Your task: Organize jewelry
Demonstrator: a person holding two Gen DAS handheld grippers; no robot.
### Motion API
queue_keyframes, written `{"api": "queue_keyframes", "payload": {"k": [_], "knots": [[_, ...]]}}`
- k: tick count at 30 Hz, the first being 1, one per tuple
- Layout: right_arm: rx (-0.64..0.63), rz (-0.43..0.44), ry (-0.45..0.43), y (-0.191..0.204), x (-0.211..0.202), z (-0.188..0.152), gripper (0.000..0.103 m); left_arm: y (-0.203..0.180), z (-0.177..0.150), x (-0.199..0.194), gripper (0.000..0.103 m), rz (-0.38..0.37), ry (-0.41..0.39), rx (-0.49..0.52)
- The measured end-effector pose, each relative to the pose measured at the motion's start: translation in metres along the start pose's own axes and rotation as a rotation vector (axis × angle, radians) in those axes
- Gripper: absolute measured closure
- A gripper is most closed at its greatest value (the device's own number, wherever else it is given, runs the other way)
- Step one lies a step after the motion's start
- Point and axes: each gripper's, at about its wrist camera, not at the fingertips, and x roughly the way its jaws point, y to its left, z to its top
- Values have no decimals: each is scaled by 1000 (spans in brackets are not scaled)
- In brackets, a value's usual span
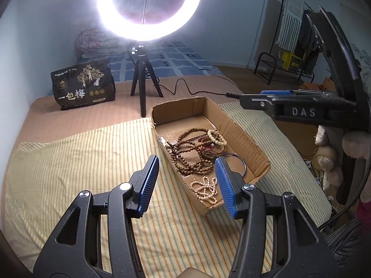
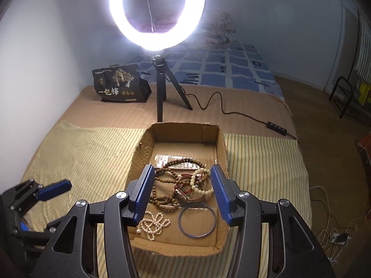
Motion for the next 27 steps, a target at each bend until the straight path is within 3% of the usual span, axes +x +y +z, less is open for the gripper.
{"api": "queue_keyframes", "payload": {"k": [9, 11, 18, 22, 27], "knots": [[-17, -15, -79, 17, -40, -10, 32, 6, 4, -47, 29, 21, -59, 15], [-26, -22, -95, 24, -46, -13, 32, 7, 4, -55, 19, 31, -75, 21], [-44, -54, -117, 37, -57, -24, 24, 16, 1, -66, 12, 88, -110, 29], [-26, -49, -128, 36, -61, -30, 24, 19, -3, -64, 3, 121, -122, 38], [0, -58, -149, 35, -64, -37, 24, 17, -8, -58, 1, 187, -127, 63]]}}
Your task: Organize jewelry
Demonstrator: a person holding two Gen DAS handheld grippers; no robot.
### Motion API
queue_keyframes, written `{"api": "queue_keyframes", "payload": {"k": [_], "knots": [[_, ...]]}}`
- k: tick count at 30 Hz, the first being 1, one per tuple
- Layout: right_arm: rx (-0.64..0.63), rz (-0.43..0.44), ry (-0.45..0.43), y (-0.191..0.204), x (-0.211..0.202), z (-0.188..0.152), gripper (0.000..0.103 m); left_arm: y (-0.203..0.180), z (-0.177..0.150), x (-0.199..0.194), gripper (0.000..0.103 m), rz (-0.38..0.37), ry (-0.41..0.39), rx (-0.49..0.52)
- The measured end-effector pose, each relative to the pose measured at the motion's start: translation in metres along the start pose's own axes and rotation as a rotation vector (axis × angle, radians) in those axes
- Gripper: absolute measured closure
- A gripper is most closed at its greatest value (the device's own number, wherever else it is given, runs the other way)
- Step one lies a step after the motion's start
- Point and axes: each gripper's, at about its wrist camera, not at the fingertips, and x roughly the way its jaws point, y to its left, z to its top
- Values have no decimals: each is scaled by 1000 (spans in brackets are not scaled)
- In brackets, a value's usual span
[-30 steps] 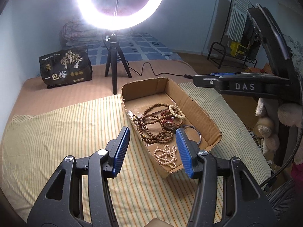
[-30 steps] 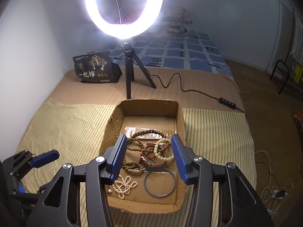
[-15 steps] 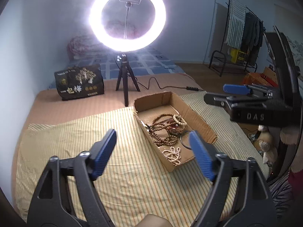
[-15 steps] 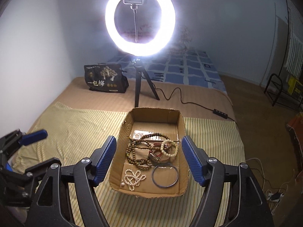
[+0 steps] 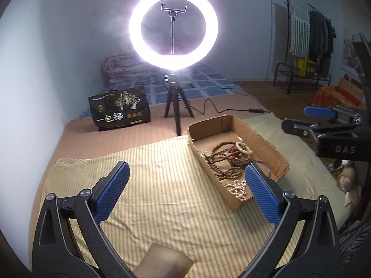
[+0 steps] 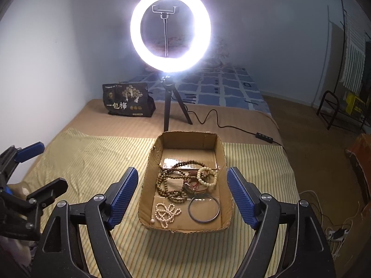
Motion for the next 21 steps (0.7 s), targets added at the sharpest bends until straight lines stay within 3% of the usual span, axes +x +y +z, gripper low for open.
{"api": "queue_keyframes", "payload": {"k": [10, 21], "knots": [[16, -20, -9, -1, 3, -5, 23, -4, -1, 2, 0, 28, 3, -9], [39, -42, 5, -5, 6, -6, 22, -4, -1, 10, 0, -14, 62, -43]]}}
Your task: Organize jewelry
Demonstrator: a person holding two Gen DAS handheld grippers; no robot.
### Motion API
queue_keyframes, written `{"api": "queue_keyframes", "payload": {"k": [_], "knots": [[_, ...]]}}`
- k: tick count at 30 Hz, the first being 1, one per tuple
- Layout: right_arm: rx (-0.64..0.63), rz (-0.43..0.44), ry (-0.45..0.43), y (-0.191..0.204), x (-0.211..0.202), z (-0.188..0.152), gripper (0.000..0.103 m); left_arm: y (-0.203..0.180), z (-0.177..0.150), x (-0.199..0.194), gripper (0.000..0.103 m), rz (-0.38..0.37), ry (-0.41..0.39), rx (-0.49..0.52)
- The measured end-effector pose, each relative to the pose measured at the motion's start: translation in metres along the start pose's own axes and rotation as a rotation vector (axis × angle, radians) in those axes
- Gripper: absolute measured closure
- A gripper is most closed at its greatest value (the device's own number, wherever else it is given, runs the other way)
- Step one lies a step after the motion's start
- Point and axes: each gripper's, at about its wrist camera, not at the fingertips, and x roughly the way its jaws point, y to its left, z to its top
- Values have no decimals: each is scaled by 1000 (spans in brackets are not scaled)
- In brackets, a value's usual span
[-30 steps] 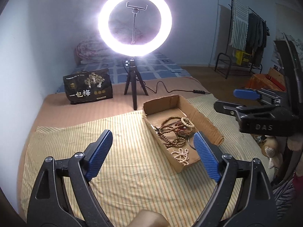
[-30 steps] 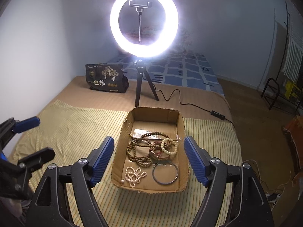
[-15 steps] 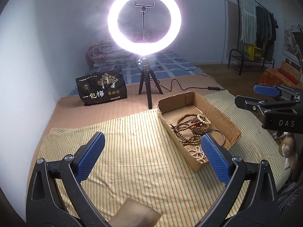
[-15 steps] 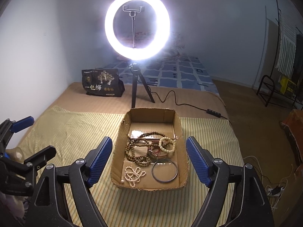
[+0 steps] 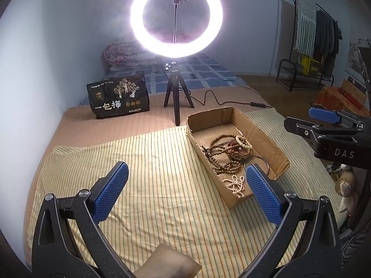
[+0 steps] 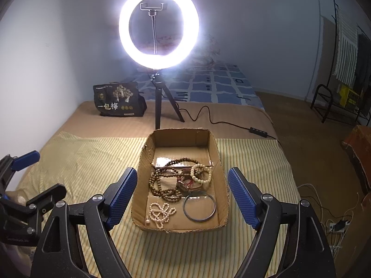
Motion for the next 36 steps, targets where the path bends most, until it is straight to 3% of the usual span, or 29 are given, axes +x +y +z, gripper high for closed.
{"api": "queue_keyframes", "payload": {"k": [36], "knots": [[-24, -25, 2, 2, 1, -1, 22, -3, -2, 2, 0, 5, 4, 11]]}}
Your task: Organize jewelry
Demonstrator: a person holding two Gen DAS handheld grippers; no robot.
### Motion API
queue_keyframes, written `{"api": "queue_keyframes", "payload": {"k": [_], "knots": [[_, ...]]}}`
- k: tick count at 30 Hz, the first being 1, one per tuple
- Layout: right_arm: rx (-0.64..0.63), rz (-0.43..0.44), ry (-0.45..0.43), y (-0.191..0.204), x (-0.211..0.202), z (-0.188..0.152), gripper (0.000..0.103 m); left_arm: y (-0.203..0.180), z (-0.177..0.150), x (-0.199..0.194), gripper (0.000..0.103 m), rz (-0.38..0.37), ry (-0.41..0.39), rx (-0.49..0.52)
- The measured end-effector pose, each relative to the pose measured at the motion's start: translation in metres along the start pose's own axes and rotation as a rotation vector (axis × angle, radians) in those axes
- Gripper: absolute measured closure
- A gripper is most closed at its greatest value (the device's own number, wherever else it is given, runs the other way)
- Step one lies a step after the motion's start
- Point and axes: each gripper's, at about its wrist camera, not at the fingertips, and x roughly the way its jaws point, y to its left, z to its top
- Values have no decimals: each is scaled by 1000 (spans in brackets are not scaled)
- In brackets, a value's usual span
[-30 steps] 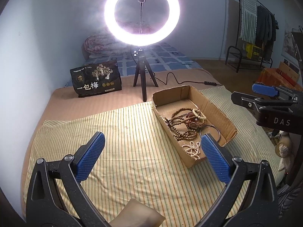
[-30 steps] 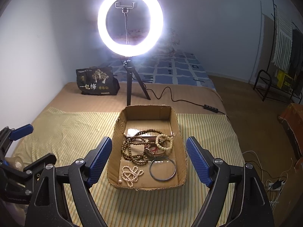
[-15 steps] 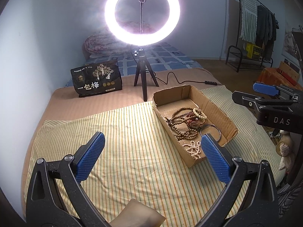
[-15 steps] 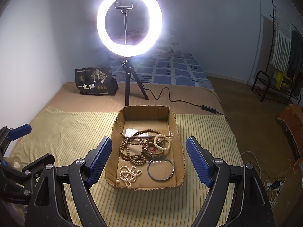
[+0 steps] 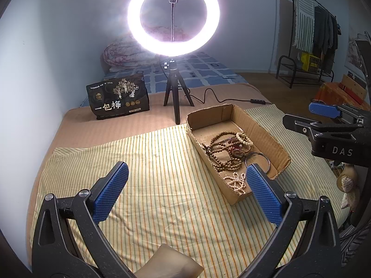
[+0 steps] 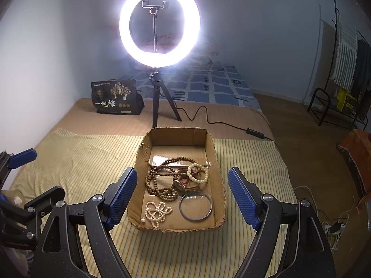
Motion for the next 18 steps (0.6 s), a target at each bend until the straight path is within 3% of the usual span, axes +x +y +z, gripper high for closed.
{"api": "queue_keyframes", "payload": {"k": [18], "knots": [[-16, 4, 14, 4, 3, -3, 22, 1, -1, -2, 0, 1, -4, 3]]}}
